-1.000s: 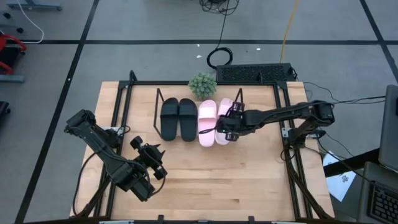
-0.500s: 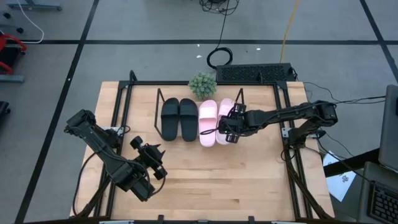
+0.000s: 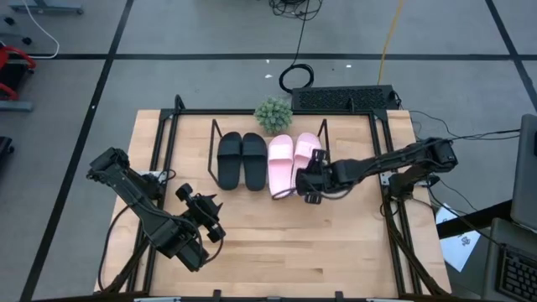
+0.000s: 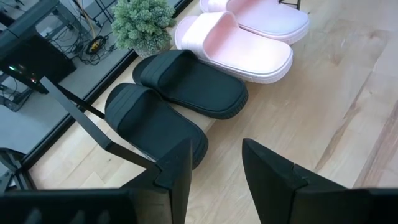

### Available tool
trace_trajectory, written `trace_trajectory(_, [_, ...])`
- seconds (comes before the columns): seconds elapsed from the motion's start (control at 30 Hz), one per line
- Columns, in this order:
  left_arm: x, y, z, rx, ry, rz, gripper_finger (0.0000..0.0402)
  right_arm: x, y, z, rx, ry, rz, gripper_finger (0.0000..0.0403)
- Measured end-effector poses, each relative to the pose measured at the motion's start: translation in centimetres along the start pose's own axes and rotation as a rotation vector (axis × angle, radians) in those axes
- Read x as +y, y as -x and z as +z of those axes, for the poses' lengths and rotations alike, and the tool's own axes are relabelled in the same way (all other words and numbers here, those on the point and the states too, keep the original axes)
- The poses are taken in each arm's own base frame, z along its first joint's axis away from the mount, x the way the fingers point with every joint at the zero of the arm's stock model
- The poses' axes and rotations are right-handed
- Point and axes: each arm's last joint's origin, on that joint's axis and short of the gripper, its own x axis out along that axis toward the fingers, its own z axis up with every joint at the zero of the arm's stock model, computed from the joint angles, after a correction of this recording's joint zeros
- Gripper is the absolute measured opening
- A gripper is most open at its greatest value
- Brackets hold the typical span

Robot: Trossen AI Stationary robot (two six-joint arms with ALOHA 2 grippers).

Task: Pick and place slides into the shelf
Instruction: Return to Home Position

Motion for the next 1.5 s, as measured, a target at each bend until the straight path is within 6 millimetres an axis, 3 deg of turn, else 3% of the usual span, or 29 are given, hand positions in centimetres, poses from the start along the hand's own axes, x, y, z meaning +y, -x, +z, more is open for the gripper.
trace_trajectory(0.33, [0.0, 0.2, -0.1, -0.01, 0.002, -0.004, 0.0145, 6.2, 3.7, -0.7, -0.163, 0.078, 0.11, 0.0144])
trace_trajectory(0.5, [-0.3, 1.2, -0.9, -0.022, 0.016, -0.039, 0.0145, 9.3, 6.9, -2.3, -0.257, 0.108, 0.174, 0.0144])
trace_trajectory(0.67, [-0.5, 2.9, -2.2, -0.044, 0.062, -0.098, 0.0145, 11.0, 10.8, -4.1, -0.386, 0.111, 0.188, 0.0144])
trace_trajectory(0.87, [-0.7, 5.2, -3.9, -0.14, 0.127, -0.19, 0.0145, 11.1, 15.9, -5.7, -0.564, 0.063, 0.315, 0.0144])
trace_trajectory(1.1, [-0.9, 8.8, -6.3, -0.354, 0.164, -0.373, 0.0145, 9.7, 20.5, -8.3, -0.711, 0.048, 0.473, 0.0144])
trace_trajectory(1.27, [-0.7, 11.1, -7.7, -0.497, 0.203, -0.488, 0.0145, 8.9, 22.8, -10.2, -0.765, 0.054, 0.587, 0.0144])
trace_trajectory(1.5, [-0.8, 12.6, -8.7, -0.524, 0.253, -0.571, 0.0145, 8.3, 24.3, -12.2, -0.763, 0.008, 0.711, 0.0144])
